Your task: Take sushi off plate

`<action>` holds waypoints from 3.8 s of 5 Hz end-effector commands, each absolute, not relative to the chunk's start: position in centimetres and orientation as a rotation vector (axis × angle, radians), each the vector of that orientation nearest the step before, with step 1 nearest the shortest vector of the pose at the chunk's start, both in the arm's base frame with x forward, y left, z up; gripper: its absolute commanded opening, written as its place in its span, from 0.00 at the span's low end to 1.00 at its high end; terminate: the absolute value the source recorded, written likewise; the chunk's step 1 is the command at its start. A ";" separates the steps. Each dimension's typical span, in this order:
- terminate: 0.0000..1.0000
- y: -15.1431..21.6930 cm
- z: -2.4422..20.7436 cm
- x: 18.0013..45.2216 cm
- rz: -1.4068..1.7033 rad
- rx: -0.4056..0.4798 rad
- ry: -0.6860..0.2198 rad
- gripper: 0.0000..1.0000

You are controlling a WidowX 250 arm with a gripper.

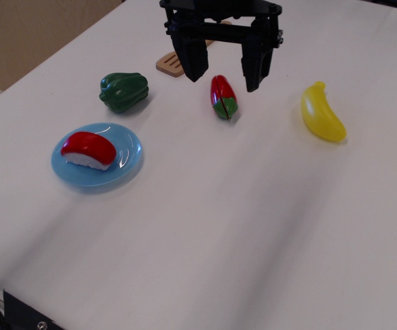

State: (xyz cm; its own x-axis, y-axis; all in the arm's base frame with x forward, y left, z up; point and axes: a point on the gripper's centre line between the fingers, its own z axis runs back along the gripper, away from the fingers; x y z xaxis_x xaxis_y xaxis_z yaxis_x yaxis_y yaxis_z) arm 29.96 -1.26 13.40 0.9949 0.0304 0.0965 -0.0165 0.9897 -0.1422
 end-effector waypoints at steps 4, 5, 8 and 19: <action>0.00 6.5 11.1 26.4 -0.536 0.028 0.094 1.00; 0.00 9.5 10.1 26.7 -0.674 0.060 0.098 1.00; 0.00 14.8 7.1 26.6 -0.885 0.067 0.099 1.00; 0.00 0.5 7.1 32.0 -1.067 -0.053 0.026 0.00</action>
State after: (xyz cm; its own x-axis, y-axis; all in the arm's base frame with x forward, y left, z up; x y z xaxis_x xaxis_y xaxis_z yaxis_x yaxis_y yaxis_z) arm 30.66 0.32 5.05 0.4847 -0.8745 -0.0212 0.8686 0.4840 -0.1061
